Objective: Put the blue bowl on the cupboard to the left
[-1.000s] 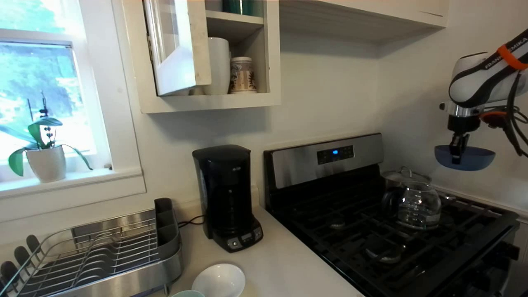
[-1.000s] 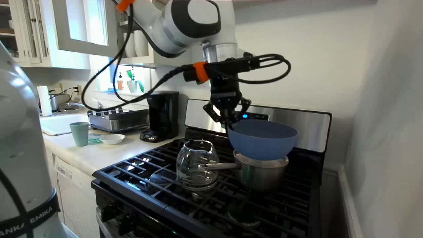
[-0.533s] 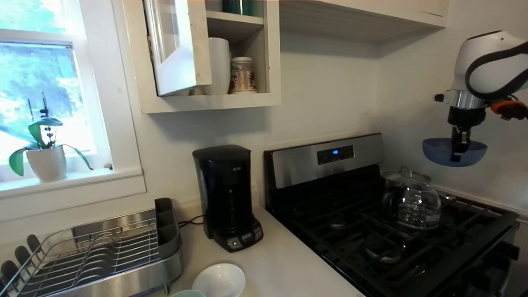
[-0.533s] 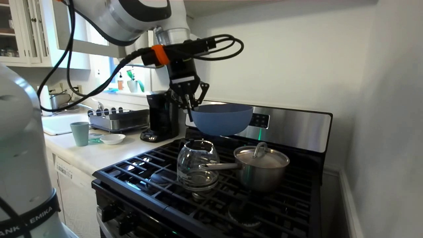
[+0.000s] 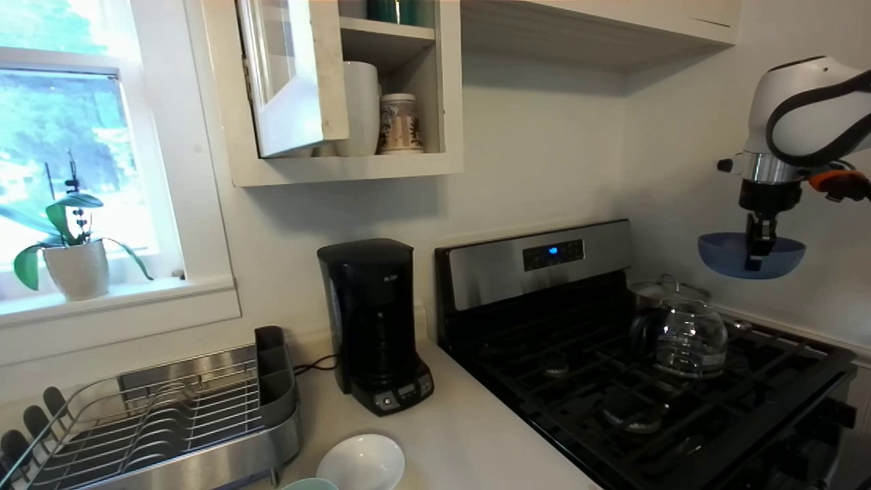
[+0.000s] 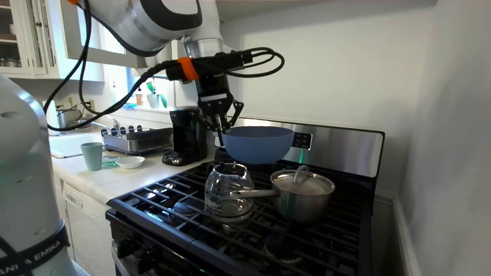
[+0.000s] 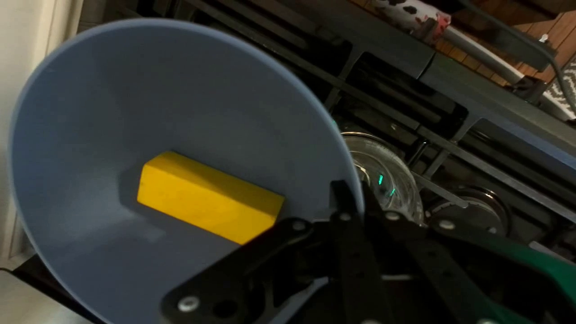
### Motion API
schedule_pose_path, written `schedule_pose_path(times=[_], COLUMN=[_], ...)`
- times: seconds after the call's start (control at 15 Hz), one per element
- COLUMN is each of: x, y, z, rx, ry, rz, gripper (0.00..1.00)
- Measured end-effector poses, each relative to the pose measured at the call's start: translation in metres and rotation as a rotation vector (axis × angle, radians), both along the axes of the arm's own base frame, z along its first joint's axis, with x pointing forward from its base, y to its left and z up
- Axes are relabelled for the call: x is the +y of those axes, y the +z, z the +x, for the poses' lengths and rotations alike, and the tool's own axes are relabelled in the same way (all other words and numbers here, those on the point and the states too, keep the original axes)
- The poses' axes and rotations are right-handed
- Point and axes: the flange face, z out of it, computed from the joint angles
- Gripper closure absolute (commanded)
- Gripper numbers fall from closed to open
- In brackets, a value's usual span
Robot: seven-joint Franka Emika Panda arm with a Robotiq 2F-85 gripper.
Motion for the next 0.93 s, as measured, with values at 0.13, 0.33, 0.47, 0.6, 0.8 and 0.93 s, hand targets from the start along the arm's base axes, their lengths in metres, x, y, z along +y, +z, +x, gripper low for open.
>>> schedule_pose_path(times=[0.13, 0.33, 0.47, 0.6, 0.8, 0.93], x=[0.003, 0.046, 0.097, 0.149, 0.217, 0.253], y=[0.0, 0.002, 0.006, 0.011, 0.013, 0.013], z=[0.001, 0.019, 0.031, 0.038, 0.036, 0.033], rx=[0.002, 0.004, 0.0, -0.008, -0.026, -0.043], ry=[0.018, 0.166, 0.298, 0.428, 0.61, 0.72], rz=[0.0, -0.015, -0.045, -0.069, -0.079, -0.075], gripper=[0.99, 0.99, 0.99, 0.99, 0.99, 0.99])
